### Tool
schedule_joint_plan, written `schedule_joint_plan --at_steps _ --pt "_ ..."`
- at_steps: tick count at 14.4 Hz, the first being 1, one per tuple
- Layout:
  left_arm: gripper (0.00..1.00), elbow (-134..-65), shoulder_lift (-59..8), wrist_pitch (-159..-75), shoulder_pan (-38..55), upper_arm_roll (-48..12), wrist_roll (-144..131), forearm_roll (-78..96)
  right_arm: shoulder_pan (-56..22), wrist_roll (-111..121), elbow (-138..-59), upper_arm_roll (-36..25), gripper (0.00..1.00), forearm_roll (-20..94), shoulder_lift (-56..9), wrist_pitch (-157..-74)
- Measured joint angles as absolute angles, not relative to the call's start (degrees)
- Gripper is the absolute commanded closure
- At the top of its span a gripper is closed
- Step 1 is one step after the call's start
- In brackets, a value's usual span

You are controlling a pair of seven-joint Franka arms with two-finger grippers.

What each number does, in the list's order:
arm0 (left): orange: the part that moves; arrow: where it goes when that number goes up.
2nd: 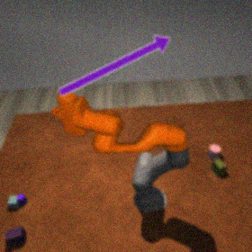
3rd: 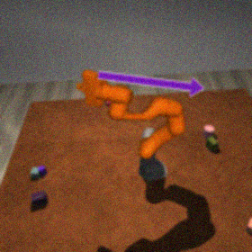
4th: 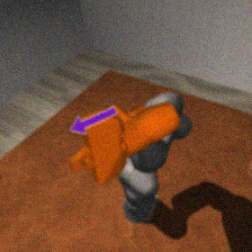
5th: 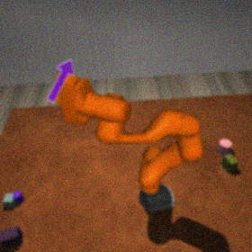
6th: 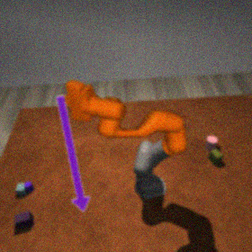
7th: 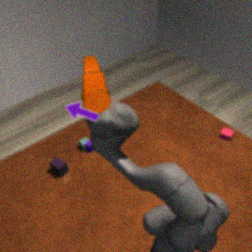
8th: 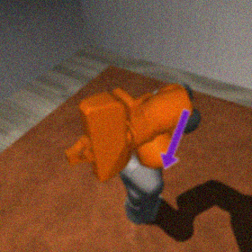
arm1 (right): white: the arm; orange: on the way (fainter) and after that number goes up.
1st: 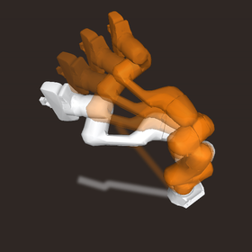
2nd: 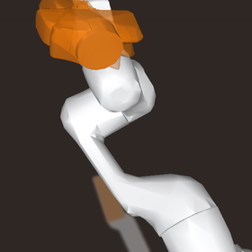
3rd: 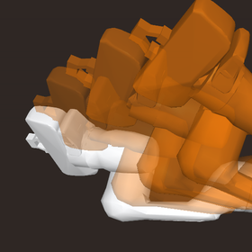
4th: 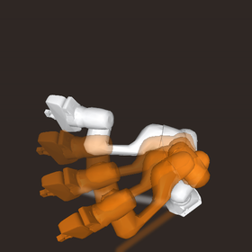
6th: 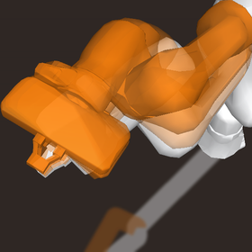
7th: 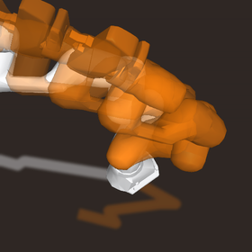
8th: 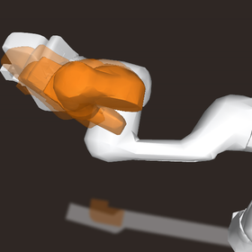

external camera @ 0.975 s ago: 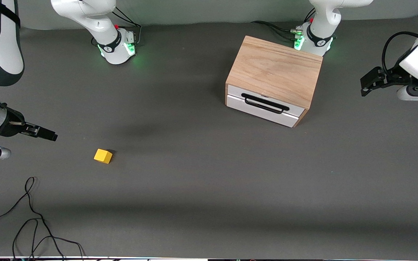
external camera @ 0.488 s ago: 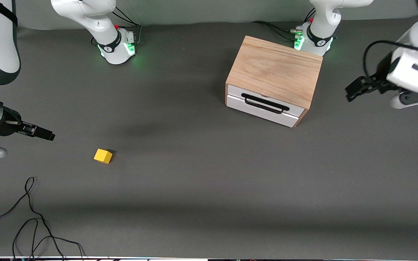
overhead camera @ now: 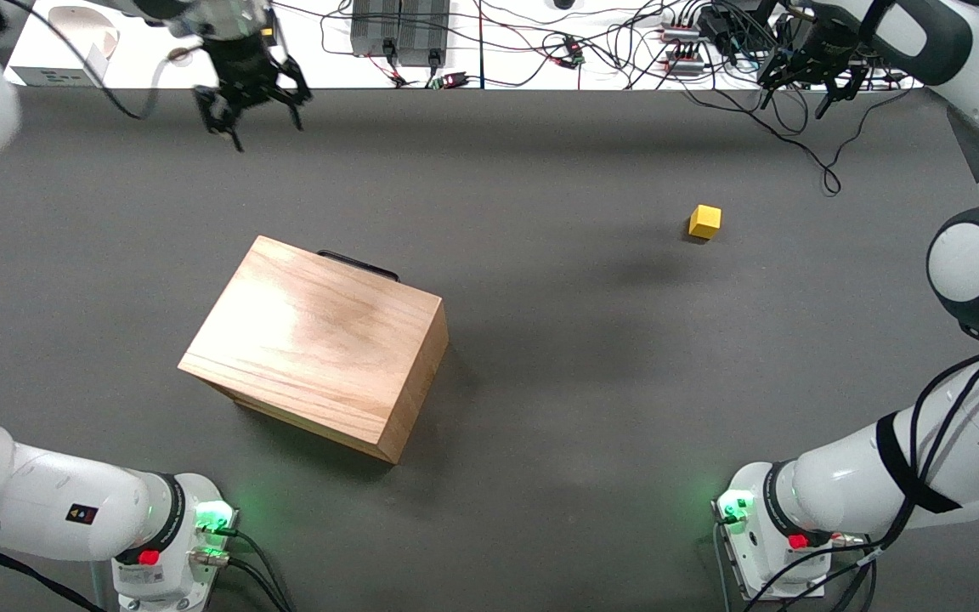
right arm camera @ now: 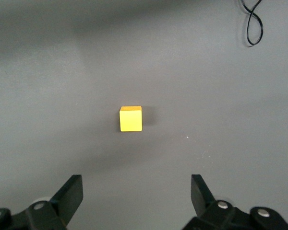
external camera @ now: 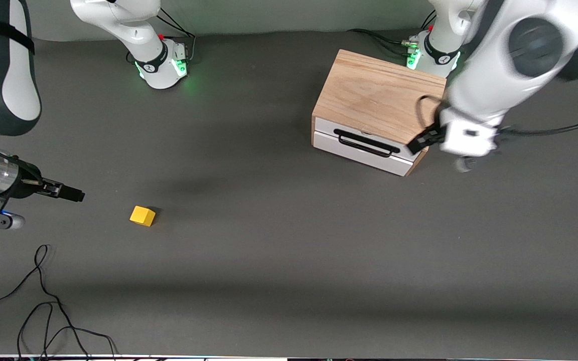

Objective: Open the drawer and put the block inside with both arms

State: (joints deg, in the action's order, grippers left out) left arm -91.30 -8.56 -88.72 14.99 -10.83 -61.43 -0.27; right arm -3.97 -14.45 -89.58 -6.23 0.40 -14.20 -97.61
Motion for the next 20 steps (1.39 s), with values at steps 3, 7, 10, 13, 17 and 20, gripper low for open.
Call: schedule_joint_plan --at_steps 3,7,10,13,17,20 --pt "0.00 -91.5 -13.8 -90.5 18.8 -10.9 -68.9 -2.3 -4.0 -14.4 -90.4 -6.2 0.00 1.4 -15.2 -98.9" --pt "0.00 -91.6 -19.2 -91.7 19.0 -10.5 -75.7 -2.5 -3.9 -13.9 -91.2 -6.2 0.00 1.9 -15.5 -99.1" --pt "0.00 -91.9 -22.9 -93.9 20.6 -10.7 -83.5 -2.5 -4.1 -13.8 -91.7 -6.0 0.00 2.0 -16.3 -99.5" --pt "0.03 -91.9 -25.8 -96.0 23.0 -10.8 -86.9 -2.5 -4.4 -13.7 -92.1 -5.6 0.00 2.0 -17.4 -101.9" --pt "0.04 -94.1 -27.0 -98.4 23.2 -10.6 -87.2 -2.5 -4.5 -13.7 -96.3 -5.6 0.00 2.0 -18.4 -110.0" --pt "0.04 -96.7 -27.0 -99.1 23.2 -10.6 -87.2 -2.5 -4.5 -13.7 -102.1 -5.6 0.00 2.0 -18.6 -117.9"
